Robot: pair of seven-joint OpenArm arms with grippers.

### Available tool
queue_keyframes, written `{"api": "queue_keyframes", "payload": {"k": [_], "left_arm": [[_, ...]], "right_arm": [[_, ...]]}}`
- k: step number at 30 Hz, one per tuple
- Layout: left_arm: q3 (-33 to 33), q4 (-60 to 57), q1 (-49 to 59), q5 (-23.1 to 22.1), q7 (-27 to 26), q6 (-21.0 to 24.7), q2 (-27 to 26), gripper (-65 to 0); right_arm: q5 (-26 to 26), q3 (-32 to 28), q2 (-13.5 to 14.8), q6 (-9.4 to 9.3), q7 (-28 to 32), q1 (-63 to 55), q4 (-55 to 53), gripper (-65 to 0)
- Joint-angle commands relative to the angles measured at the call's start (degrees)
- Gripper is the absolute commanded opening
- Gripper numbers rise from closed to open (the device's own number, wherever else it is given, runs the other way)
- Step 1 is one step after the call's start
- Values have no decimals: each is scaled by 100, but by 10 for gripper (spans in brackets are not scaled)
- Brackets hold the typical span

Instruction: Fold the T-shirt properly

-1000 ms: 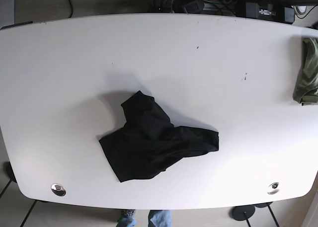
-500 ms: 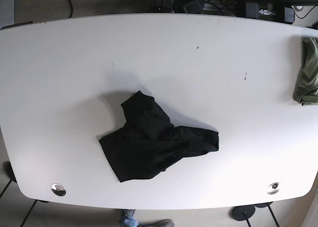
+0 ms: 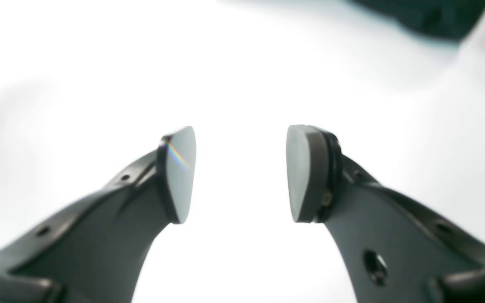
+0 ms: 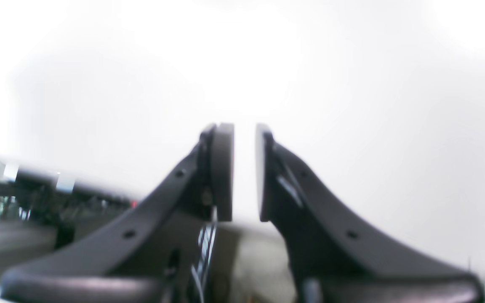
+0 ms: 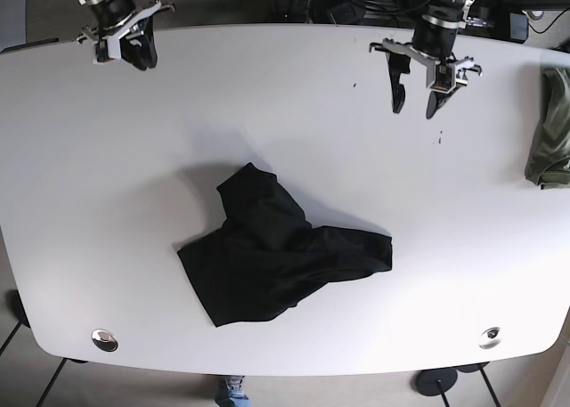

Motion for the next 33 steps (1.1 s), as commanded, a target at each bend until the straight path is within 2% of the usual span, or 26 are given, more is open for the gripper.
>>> {"api": "queue_keyframes", "payload": {"k": [1, 2, 6, 8, 10, 12, 15, 16, 19, 20, 21, 23, 27, 30, 33], "left_arm": [[-7, 91, -350, -27, -164, 33, -23, -338], [-7, 91, -570, -19, -112, 33, -15, -333], [-7, 91, -1326, -27, 926, 42, -15, -233], [-15, 82, -1660, -27, 1251, 33, -41, -229], [-15, 3, -1739, -27, 1357, 25, -41, -229], [20, -15, -1827, -27, 1365, 25, -41, -229], [20, -15, -1906, -27, 1365, 16, -41, -229], [11, -15, -1898, -27, 1365, 16, -50, -229], [-7, -24, -1898, -19, 1374, 16, -50, -229], [-7, -24, -1898, -19, 1374, 16, -50, -229], [-7, -33, -1915, -19, 1374, 16, -50, -229], [2, -50, -1933, -19, 1374, 16, -50, -229], [20, -208, -1986, -27, 1374, 16, -50, -229], [20, -208, -2091, -27, 1374, 16, -50, -229], [2, -200, -2091, -45, 1374, 16, -50, -229]], "right_arm": [[42, 26, -133, 51, -121, 553, 98, -564], [24, 26, -203, 51, -323, 878, 98, -563], [7, -80, -441, 60, -1290, 2206, 89, -561], [16, -317, -414, 60, -1818, 2821, -8, -544], [51, -590, -432, 60, -2134, 3375, -175, -460], [51, -933, -458, 60, -2284, 3938, -500, -320], [60, -1434, -467, 77, -2389, 4588, -1142, -212], [60, -1530, -467, 227, -2530, 4843, -1397, -205], [455, -1522, -590, 868, -2881, 5291, -2250, -208], [561, -1557, -599, 965, -2925, 5353, -2460, -235], [596, -1557, -616, 983, -2925, 5362, -2548, -282], [622, -1601, -669, 992, -2925, 5362, -2654, -412], [569, -2366, -740, 983, -2925, 5221, -2460, -633], [561, -2849, -740, 965, -2925, 4878, -1959, -628], [561, -3675, -740, 930, -2934, 4518, -1318, -628]]}}
